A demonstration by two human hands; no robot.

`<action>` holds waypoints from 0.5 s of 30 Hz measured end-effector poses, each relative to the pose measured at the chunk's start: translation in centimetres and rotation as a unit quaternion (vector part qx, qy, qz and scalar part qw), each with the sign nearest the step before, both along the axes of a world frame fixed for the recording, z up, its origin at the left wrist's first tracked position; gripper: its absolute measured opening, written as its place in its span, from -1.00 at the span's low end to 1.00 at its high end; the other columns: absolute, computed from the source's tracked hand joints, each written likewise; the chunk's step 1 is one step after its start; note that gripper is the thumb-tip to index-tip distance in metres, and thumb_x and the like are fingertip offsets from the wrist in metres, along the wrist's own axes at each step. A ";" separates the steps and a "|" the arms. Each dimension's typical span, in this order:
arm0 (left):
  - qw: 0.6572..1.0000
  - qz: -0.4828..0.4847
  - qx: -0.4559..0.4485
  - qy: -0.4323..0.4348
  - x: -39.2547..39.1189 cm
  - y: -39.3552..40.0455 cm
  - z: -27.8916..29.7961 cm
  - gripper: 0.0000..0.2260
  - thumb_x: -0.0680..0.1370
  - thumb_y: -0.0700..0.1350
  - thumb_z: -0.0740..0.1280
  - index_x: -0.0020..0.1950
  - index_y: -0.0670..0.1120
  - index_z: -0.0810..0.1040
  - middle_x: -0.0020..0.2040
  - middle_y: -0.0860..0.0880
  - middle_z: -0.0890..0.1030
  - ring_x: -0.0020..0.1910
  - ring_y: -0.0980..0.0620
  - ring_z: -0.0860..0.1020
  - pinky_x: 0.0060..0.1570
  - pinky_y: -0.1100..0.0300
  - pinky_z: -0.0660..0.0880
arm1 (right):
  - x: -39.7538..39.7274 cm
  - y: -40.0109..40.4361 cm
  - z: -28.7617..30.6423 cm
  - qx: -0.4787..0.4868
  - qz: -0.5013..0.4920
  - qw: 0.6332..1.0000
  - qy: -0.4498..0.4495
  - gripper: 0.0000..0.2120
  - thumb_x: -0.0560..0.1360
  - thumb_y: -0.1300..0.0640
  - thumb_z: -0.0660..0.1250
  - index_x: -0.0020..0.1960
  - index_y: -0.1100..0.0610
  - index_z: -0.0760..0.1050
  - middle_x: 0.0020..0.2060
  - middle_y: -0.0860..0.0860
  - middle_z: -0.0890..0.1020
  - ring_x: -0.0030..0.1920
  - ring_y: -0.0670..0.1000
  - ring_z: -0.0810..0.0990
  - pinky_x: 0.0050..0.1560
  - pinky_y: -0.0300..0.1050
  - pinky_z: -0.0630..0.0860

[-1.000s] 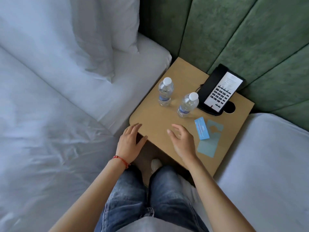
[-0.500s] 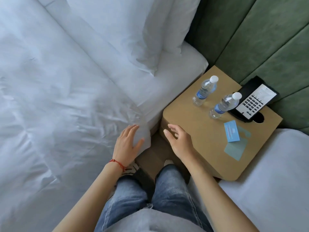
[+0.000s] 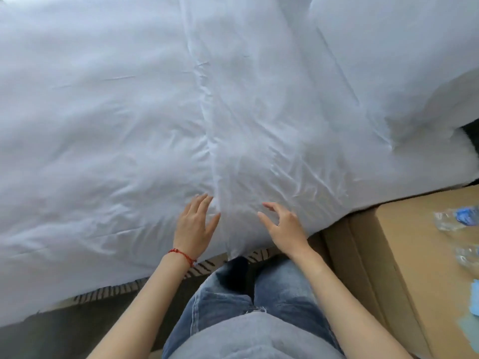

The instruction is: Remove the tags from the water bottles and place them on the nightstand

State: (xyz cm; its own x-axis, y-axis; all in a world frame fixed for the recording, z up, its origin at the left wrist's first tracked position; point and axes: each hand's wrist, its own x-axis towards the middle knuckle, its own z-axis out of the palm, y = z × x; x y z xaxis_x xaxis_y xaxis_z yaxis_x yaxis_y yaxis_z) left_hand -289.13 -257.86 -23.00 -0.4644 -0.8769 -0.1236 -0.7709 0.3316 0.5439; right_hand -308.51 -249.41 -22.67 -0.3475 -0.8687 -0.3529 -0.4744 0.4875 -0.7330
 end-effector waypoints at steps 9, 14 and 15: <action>0.968 0.249 0.008 -0.015 11.8 1.7 -0.2 -0.60 0.55 -0.05 0.22 0.35 -0.16 0.34 0.38 -0.16 0.39 0.41 -0.11 0.28 0.34 -0.07 0.24 | 10.7 -9.0 0.4 -0.047 0.311 0.944 0.105 -0.58 0.53 -0.02 0.25 0.34 0.09 0.37 0.35 0.01 0.42 0.37 -0.01 0.35 0.26 -0.07 0.34; 0.925 0.376 0.035 -0.033 15.7 3.4 -0.1 -0.59 0.56 -0.01 0.19 0.38 -0.13 0.31 0.41 -0.13 0.35 0.43 -0.09 0.23 0.38 -0.06 0.17 | 15.5 -12.8 0.5 -0.072 0.470 0.868 0.141 -0.56 0.55 -0.04 0.19 0.38 0.10 0.32 0.39 0.03 0.38 0.39 0.01 0.32 0.30 -0.07 0.32; 0.916 0.398 0.036 -0.034 16.3 3.7 0.0 -0.58 0.56 -0.01 0.19 0.38 -0.13 0.31 0.41 -0.13 0.35 0.43 -0.09 0.23 0.38 -0.05 0.16 | 16.4 -13.6 0.6 -0.078 0.495 0.853 0.145 -0.56 0.55 -0.05 0.19 0.38 0.10 0.31 0.39 0.03 0.38 0.38 0.02 0.33 0.29 -0.07 0.33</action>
State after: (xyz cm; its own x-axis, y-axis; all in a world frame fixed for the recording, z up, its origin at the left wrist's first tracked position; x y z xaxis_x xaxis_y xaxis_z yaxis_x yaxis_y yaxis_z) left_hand -272.87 -254.18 -23.00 0.3302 -0.9227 -0.1989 -0.7853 -0.3855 0.4844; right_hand -292.16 -262.99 -22.08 0.5307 -0.8158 -0.2298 -0.7693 -0.3498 -0.5347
